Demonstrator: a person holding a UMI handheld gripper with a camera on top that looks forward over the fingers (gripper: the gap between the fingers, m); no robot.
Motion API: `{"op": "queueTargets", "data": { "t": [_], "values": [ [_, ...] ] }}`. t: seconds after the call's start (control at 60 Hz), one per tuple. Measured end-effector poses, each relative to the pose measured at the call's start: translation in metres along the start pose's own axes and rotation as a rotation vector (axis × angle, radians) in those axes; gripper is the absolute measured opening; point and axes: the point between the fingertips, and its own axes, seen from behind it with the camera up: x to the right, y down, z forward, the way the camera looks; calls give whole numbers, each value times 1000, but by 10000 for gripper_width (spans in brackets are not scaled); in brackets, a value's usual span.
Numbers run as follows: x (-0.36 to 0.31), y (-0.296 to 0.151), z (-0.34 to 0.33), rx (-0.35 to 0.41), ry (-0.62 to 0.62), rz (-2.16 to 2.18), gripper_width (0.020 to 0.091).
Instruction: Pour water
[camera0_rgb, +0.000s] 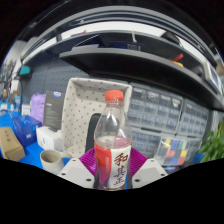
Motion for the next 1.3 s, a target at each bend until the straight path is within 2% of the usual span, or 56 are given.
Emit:
{"op": "queueTargets", "data": {
  "t": [0.183, 0.3, 0.333, 0.35, 0.367, 0.467, 0.55, 0.717, 0.733, 0.75, 0.767, 0.85, 0.867, 0.95, 1.3],
  "values": [
    [-13, 32, 7, 19, -33, 106, 377],
    [-26, 64, 13, -11, -55, 95, 384],
    [-23, 58, 15, 39, -39, 109, 385],
    [-23, 62, 18, 28, -31, 116, 420],
    [-20, 62, 16, 28, -26, 119, 384],
    [-14, 63, 13, 25, -12, 186, 381],
    [-14, 63, 12, 31, -15, 188, 407],
    [-15, 64, 11, 21, -25, 205, 523],
    [-15, 65, 9, 11, -26, 216, 554],
    [-14, 66, 7, 1, -25, 229, 633],
    [-14, 67, 5, -9, -24, 242, 644],
    [-11, 72, -9, -36, -7, 283, 858],
    [-10, 73, -13, -41, -1, 286, 839],
    [-9, 81, -40, -68, 19, 290, 835],
    [-15, 109, -172, -150, 130, 293, 847]
  ]
}}
